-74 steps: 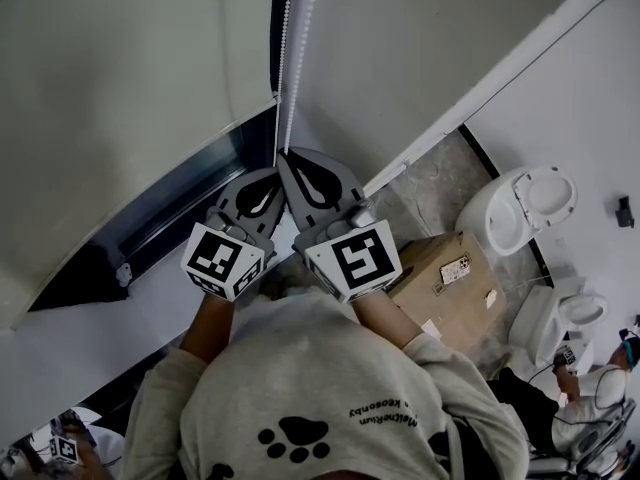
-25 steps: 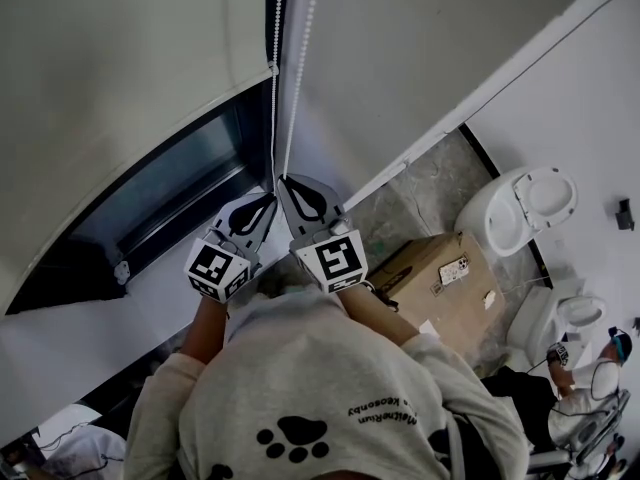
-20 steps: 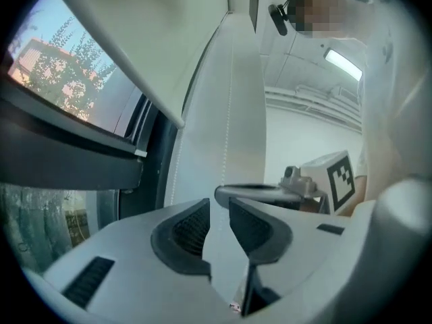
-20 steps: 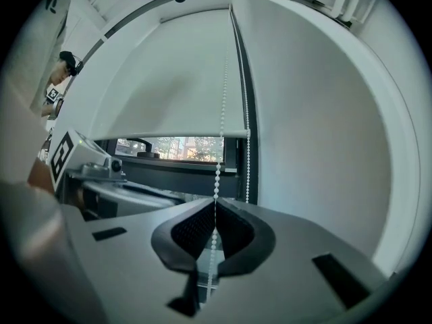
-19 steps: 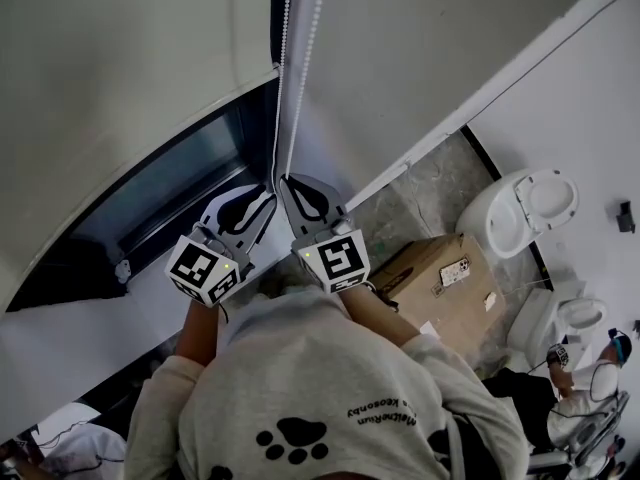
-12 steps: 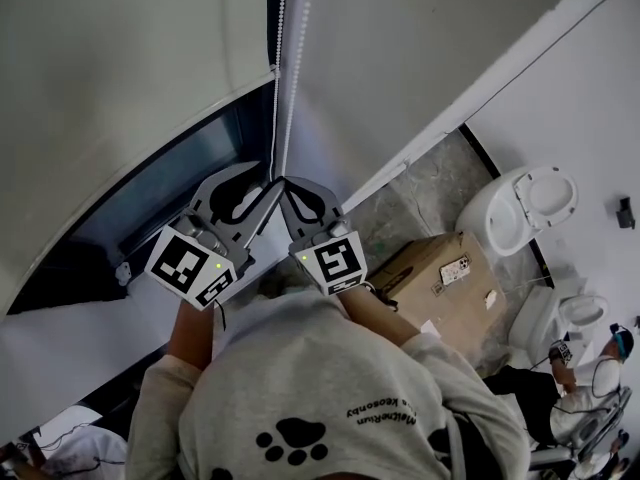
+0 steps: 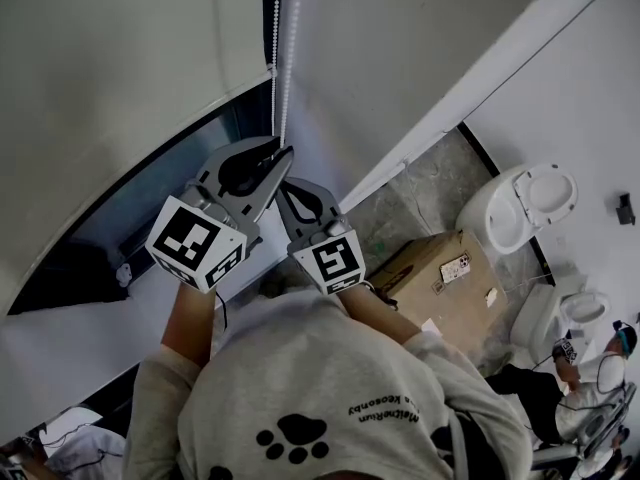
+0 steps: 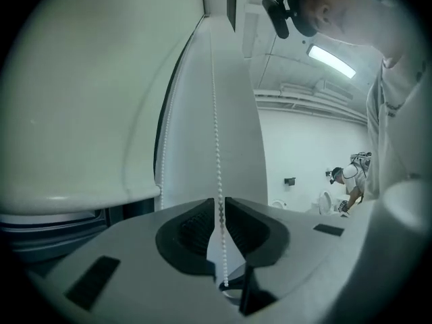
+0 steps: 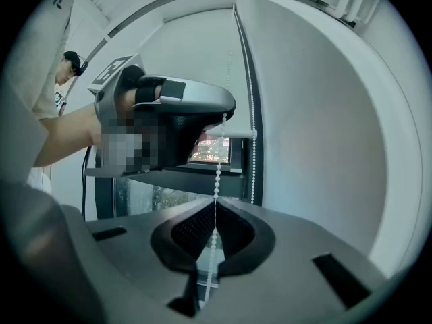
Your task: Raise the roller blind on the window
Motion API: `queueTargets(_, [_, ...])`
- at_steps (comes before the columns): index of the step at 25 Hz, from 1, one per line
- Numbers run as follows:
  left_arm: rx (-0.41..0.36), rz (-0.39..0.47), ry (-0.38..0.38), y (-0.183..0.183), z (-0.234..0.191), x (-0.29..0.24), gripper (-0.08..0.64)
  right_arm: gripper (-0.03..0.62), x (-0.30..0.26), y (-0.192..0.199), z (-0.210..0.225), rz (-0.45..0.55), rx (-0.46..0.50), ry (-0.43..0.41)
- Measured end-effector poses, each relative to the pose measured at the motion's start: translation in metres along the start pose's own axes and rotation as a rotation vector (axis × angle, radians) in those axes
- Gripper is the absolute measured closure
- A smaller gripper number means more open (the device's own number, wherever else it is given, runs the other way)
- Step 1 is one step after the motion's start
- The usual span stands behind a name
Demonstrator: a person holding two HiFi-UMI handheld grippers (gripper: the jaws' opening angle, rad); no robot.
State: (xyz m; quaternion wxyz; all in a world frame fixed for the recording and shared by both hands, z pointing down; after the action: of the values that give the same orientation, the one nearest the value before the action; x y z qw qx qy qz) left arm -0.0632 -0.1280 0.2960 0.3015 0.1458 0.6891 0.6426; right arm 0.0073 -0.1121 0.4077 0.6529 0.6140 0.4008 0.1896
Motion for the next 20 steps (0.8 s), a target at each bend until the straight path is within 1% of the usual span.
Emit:
queueTargets(1, [-0.001,-0.007,-0.007,0.000,-0.001,-0.001,0.508,0.583,0.000,0.000,0.000,-0.001,0.001,0.000])
queueTargets(3, [0.000,-0.017,-0.009,0.001,-0.003,-0.001,0.546,0.583,-0.002,0.000,0.001,-0.002,0.001,0.000])
queueTargets(4, [0.004,-0.019,-0.005,0.001,-0.003,-0.001,0.549,0.583,-0.003,0.000,0.001,-0.002,0.003,0.001])
queueTargets(6, [0.006,-0.016,-0.001,0.002,-0.003,-0.001,0.552,0.583,-0.003,0.001,0.001,-0.002,0.006,0.003])
queueTargets(9, [-0.001,0.001,-0.022,0.003,-0.003,0.000,0.552,0.583,-0.003,0.000,0.001,0.000,0.013,0.008])
queueTargets(15, [0.038,0.050,-0.038,0.009,-0.002,-0.001,0.552,0.583,-0.006,0.003,0.003,0.001,0.023,0.017])
queueTargets(20, [0.017,0.049,-0.062,0.013,0.000,-0.003,0.552,0.583,-0.007,0.007,0.003,-0.007,0.026,0.023])
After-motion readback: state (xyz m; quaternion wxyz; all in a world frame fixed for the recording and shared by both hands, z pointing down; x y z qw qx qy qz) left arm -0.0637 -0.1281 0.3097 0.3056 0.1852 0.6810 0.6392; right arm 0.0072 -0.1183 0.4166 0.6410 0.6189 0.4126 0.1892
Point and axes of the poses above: the fingertips, and each gripper's own axes: x backward along the fingers, z to its right, y out of its underside, the point moved 6 cm from there along x, backward along the fingers, and after that the axes turned 13 degrees about -z, right-handed, at the moved point
